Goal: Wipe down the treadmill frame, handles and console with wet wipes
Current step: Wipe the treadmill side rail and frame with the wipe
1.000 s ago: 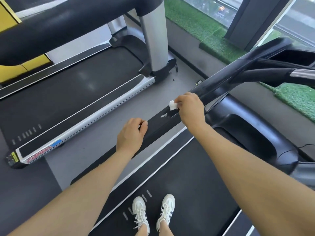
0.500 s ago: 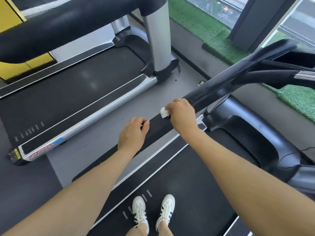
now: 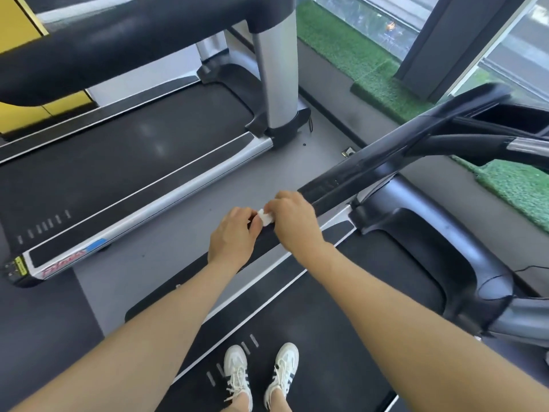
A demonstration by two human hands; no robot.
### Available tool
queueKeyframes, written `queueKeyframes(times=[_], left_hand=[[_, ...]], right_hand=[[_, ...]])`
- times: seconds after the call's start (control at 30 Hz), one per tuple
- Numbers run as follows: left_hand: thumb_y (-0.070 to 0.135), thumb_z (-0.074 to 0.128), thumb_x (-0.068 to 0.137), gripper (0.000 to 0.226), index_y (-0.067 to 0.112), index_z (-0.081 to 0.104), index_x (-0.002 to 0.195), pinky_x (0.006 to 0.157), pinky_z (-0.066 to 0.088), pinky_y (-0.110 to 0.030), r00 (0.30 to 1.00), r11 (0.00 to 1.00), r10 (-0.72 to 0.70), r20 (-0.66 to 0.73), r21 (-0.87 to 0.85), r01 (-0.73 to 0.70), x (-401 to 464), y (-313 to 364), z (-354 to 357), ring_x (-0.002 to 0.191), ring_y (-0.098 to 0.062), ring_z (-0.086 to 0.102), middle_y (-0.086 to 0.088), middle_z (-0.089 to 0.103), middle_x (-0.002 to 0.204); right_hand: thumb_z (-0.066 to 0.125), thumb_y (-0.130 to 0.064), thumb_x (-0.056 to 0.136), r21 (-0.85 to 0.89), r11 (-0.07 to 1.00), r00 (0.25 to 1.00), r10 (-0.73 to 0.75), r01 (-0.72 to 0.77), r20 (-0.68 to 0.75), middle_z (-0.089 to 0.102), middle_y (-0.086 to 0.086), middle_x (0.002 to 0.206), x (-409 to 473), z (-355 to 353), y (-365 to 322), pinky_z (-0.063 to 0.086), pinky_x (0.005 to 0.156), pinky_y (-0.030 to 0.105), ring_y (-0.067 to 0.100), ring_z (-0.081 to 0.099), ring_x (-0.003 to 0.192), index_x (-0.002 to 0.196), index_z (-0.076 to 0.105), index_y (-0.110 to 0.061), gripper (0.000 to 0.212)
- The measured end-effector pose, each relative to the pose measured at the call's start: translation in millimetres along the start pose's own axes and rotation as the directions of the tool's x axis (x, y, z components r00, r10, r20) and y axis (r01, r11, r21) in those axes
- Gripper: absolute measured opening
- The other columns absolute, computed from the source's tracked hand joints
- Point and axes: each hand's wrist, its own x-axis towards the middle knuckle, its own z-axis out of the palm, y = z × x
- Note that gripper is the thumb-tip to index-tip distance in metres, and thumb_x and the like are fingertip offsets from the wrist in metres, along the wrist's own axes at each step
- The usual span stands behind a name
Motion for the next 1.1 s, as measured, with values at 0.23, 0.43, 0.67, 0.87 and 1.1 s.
queueKeyframes(times=[0.23,0.43,0.67,0.87,1.1], left_hand=[[0.038,0.036,0.100,0.032,0.016,0.059,0.105,0.074,0.042,-0.035,0.999,0.999,0.040,-0.010,-0.016,-0.040,-1,-1,1,0.096,-0.020,0.052,0.001,0.056,0.105],[0.036,0.038,0.100,0.028,0.016,0.059,0.103,0.072,0.041,-0.035,1.000,1.000,0.021,-0.014,-0.019,-0.021,-1,1,0,0.097,-0.021,0.053,-0.001,0.056,0.106],[0.037,0.036,0.100,0.031,0.016,0.059,0.102,0.075,0.048,-0.038,0.999,0.999,0.046,-0.009,-0.029,-0.046,0,0,0,0.092,-0.020,0.053,0.001,0.056,0.102],[0.037,0.037,0.100,0.029,0.016,0.058,0.104,0.074,0.047,-0.037,0.999,0.999,0.038,-0.024,-0.014,-0.039,0,1,1,0.092,-0.019,0.053,0.001,0.055,0.104],[0.038,0.036,0.100,0.031,0.017,0.058,0.103,0.075,0.047,-0.039,0.999,0.999,0.039,-0.025,-0.011,-0.039,-1,0,1,0.092,-0.020,0.053,-0.001,0.056,0.104]], right_hand=[[0.049,0.007,0.087,-0.082,0.988,0.991,0.127,-0.130,-0.044,0.057,0.009,0.107,25,-22,44,0.042,0.078,0.033,0.028,0.051,0.105,0.112,0.068,-0.012,0.037],[0.048,0.004,0.085,-0.033,0.997,0.997,0.066,-0.068,-0.049,0.058,0.009,0.108,6,-2,8,0.038,0.076,0.030,0.027,0.048,0.106,0.108,0.068,-0.008,0.033],[0.050,0.005,0.088,-0.111,0.989,0.994,0.096,-0.102,-0.058,0.057,0.008,0.105,23,-23,46,0.043,0.078,0.032,0.026,0.050,0.104,0.111,0.069,-0.011,0.034],[0.049,0.004,0.087,-0.025,0.993,0.987,0.113,-0.117,-0.114,0.057,0.009,0.106,5,-6,17,0.033,0.074,0.026,0.026,0.048,0.104,0.111,0.068,-0.009,0.033],[0.051,-0.001,0.090,-0.061,0.997,0.999,0.037,-0.039,-0.035,0.057,0.008,0.109,10,-13,38,0.043,0.080,0.035,0.027,0.048,0.109,0.113,0.068,-0.012,0.030]])
